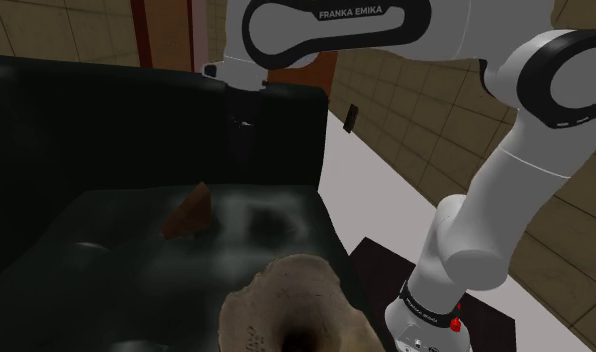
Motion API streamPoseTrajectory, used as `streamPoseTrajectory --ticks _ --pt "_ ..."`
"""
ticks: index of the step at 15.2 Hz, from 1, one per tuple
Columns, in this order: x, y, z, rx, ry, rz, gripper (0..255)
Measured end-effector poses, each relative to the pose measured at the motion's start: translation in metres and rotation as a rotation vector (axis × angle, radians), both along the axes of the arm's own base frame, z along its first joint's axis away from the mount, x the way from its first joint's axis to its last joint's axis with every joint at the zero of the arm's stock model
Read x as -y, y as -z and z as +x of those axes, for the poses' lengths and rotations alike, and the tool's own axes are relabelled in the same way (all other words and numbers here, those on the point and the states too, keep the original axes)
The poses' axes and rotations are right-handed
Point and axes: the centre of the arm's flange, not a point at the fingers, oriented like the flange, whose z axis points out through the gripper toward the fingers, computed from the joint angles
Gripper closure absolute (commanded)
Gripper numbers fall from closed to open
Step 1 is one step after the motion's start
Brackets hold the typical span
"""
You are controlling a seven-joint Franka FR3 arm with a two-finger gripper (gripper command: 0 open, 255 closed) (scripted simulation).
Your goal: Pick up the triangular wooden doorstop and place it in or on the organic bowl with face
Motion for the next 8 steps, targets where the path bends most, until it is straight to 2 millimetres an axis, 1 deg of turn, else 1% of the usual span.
streamPoseTrajectory --ticks 1,2,4,5,6,8 --pt "-0.013 0.003 0.002 -0.002 -0.043 0.0 0" --pt "-0.024 0.005 0.008 -0.003 -0.087 0.0 0" --pt "-0.049 0.005 0.014 -0.007 -0.174 0.0 0" --pt "-0.061 0.009 0.016 -0.008 -0.217 0.0 0" --pt "-0.071 0.012 0.016 -0.01 -0.246 0.0 0" --pt "-0.078 0.021 0.016 -0.01 -0.268 0.0 0"
